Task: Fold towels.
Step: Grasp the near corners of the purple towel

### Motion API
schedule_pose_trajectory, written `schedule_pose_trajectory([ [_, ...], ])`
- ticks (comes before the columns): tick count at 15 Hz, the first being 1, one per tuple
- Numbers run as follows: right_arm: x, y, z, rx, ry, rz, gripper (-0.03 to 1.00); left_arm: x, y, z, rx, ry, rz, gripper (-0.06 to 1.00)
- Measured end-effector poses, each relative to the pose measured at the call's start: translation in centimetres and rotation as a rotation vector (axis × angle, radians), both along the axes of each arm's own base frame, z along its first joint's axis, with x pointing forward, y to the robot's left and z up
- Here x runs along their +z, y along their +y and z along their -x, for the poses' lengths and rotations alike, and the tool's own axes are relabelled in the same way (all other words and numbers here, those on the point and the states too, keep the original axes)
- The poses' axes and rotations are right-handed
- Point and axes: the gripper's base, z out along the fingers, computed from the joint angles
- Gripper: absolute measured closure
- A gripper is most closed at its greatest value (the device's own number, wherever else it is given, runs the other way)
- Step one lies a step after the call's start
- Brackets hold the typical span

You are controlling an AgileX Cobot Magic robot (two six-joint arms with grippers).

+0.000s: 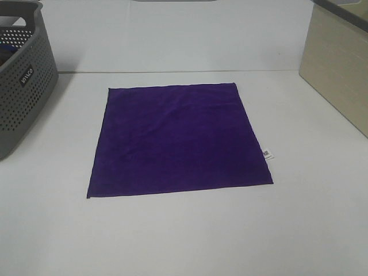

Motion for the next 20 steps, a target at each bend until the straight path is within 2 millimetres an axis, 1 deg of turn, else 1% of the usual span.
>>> schedule_pose_trajectory([
  [11, 0.00, -0.01, 0.00, -0.001, 0.000, 0.001, 0.12, 0.00, 0.00, 0.00, 0.001, 0.000, 0.002, -0.04],
  [15, -0.01, -0.19, -0.02, -0.026, 0.002, -0.005, 0.07, 0.00, 0.00, 0.00, 0.004, 0.000, 0.009, -0.04],
  [20, -0.01, -0.23, -0.30, -0.031, 0.021, -0.002, 0.06, 0.00, 0.00, 0.00, 0.007, 0.000, 0.015, -0.04],
])
